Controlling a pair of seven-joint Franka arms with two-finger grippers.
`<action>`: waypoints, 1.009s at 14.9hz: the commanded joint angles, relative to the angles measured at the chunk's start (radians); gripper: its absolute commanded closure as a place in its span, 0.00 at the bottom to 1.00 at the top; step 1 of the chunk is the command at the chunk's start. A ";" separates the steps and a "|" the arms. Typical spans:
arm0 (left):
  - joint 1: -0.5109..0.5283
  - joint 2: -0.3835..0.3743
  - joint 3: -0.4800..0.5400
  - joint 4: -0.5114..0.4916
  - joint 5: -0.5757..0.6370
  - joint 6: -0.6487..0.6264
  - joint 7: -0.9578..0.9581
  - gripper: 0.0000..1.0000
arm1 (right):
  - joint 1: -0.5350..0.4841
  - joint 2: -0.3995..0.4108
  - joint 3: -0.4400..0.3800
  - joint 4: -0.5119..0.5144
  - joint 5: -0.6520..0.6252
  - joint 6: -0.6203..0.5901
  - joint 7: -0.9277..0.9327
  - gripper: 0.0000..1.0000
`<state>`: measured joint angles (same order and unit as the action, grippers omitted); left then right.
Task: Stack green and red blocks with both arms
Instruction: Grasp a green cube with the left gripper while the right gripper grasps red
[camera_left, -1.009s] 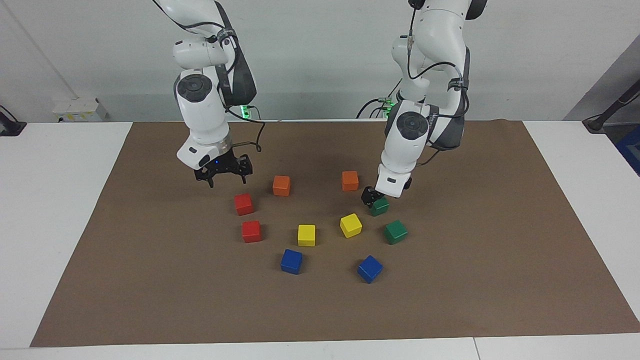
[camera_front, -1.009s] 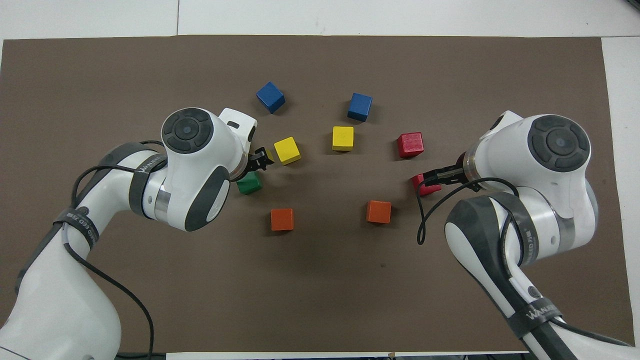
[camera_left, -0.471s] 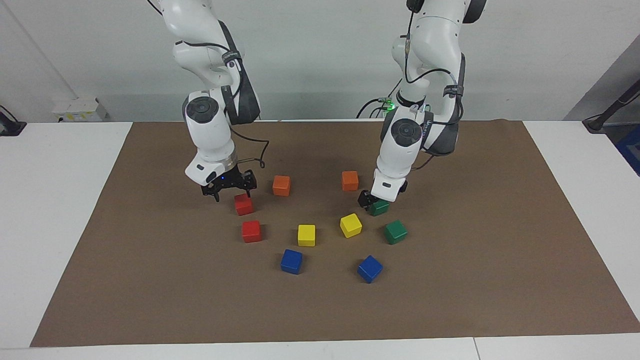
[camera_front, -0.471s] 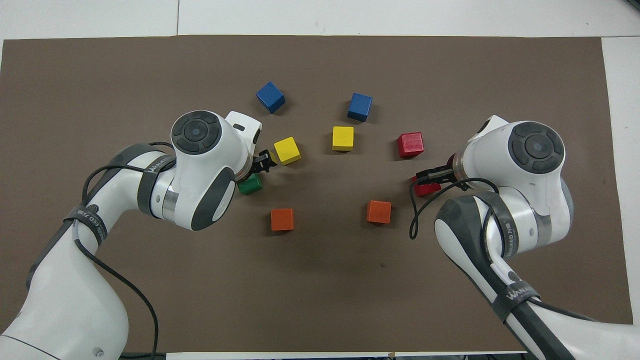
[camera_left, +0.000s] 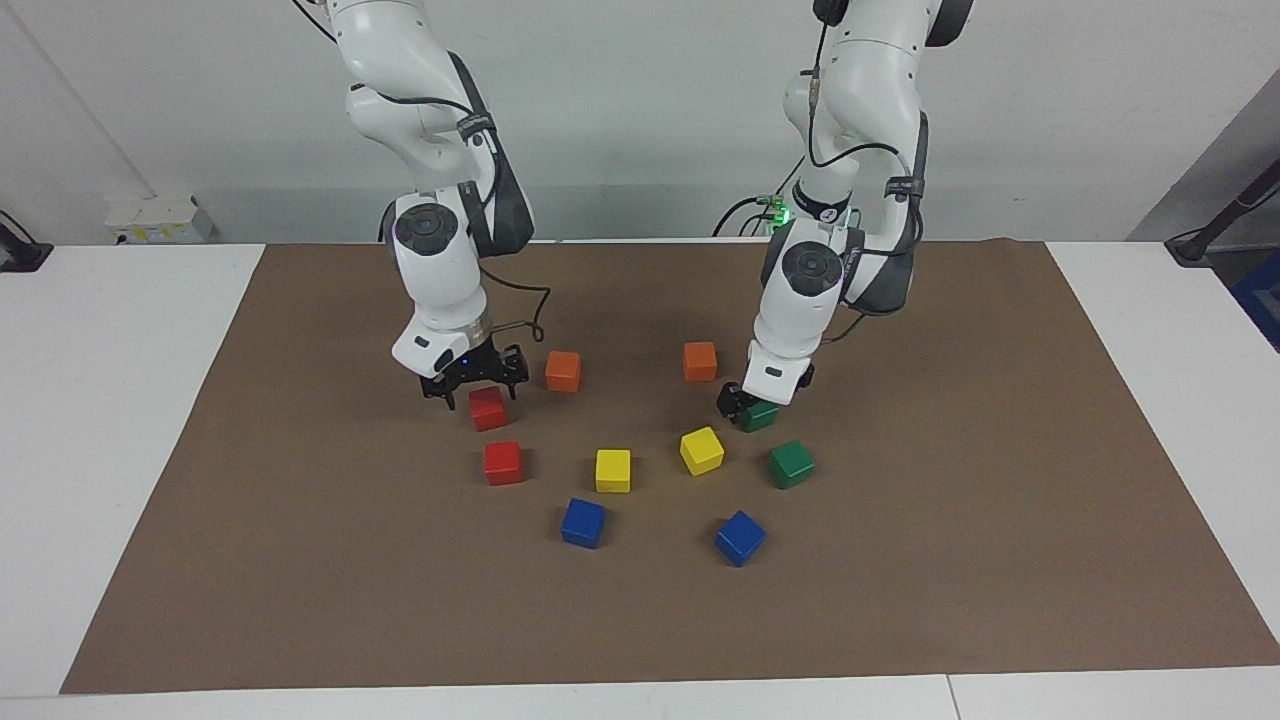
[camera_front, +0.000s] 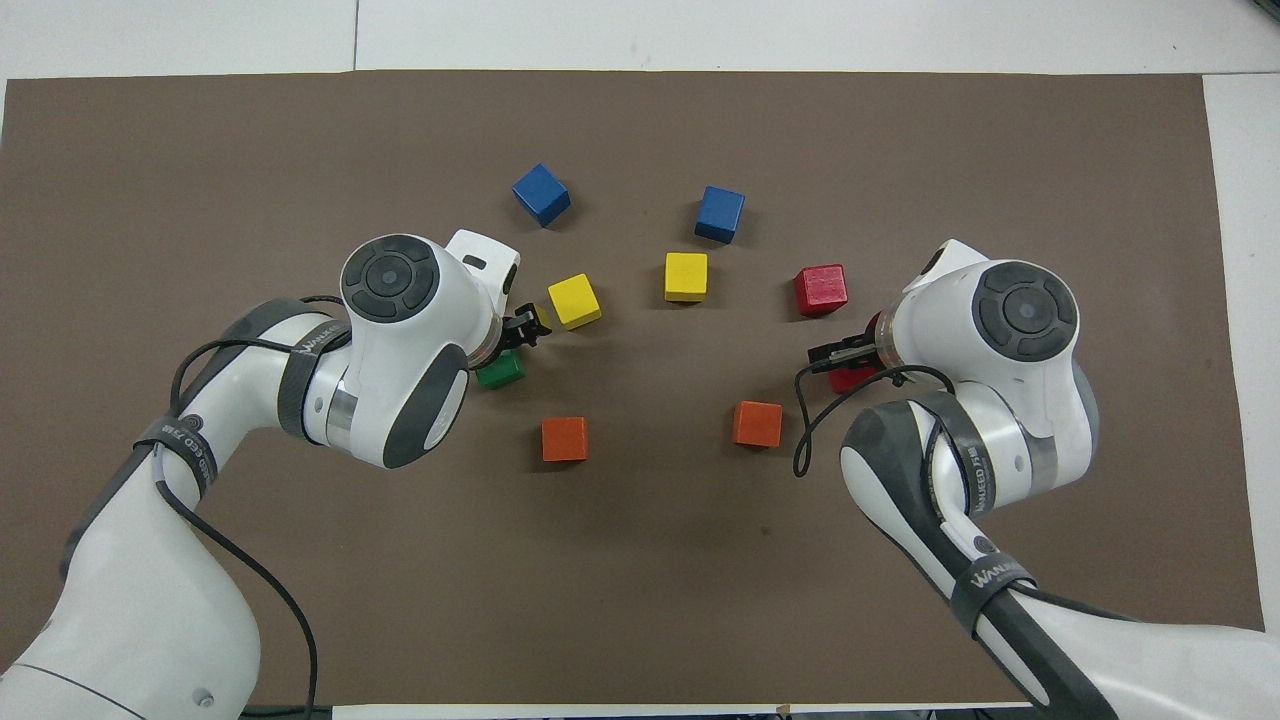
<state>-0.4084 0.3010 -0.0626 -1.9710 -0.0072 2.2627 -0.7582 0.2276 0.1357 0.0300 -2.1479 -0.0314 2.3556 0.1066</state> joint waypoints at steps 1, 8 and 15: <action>-0.007 -0.020 0.006 -0.039 0.001 0.029 -0.003 0.00 | -0.002 0.007 -0.002 -0.018 0.013 0.034 -0.031 0.00; -0.012 -0.016 0.007 -0.049 0.001 0.040 -0.006 0.44 | -0.002 0.019 -0.002 -0.023 0.013 0.051 -0.039 0.00; 0.089 -0.111 0.014 0.027 0.007 -0.185 0.113 1.00 | -0.002 0.036 -0.002 -0.021 0.013 0.051 -0.039 0.00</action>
<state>-0.3948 0.2715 -0.0528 -1.9458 -0.0047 2.1661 -0.7396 0.2276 0.1609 0.0292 -2.1561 -0.0314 2.3779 0.1060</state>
